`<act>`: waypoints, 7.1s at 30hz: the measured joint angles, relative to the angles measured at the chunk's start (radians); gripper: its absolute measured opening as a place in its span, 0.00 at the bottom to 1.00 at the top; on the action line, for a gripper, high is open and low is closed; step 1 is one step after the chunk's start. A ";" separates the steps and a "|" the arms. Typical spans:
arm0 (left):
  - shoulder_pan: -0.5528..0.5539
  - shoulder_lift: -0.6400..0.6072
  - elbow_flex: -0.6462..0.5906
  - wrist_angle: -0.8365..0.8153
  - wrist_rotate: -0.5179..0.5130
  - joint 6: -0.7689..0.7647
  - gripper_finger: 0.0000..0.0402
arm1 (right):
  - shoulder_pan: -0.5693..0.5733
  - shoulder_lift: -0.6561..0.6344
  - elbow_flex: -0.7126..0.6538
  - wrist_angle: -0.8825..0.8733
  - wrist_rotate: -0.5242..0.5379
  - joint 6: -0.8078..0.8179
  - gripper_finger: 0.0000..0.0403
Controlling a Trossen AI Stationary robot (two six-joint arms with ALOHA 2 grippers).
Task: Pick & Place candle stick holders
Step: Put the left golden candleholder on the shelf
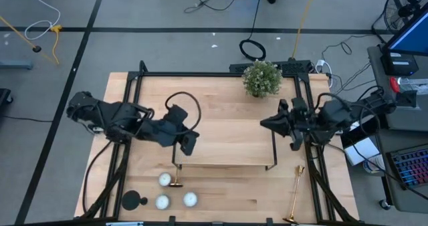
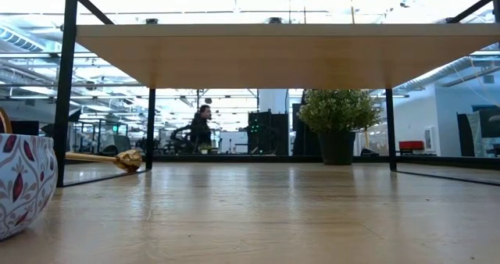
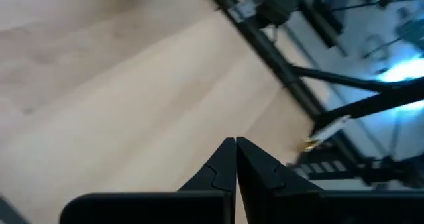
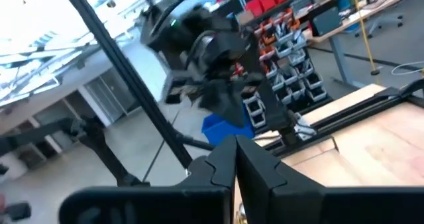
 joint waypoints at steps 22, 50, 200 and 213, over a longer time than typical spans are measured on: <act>0.031 -0.066 -0.004 -0.557 0.203 -0.181 0.03 | 0.000 0.065 0.000 0.105 -0.004 -0.004 0.02; -0.125 -0.140 -0.357 -0.549 0.340 -0.802 0.05 | 0.000 0.065 0.000 0.074 -0.005 0.026 0.12; -0.012 -0.494 -0.611 -0.302 -0.087 -0.641 0.03 | -0.008 0.065 0.000 0.046 -0.108 0.082 0.15; -0.012 -0.346 -0.365 -0.198 -0.227 -0.326 0.03 | -0.008 0.065 0.000 0.078 -0.110 0.073 0.15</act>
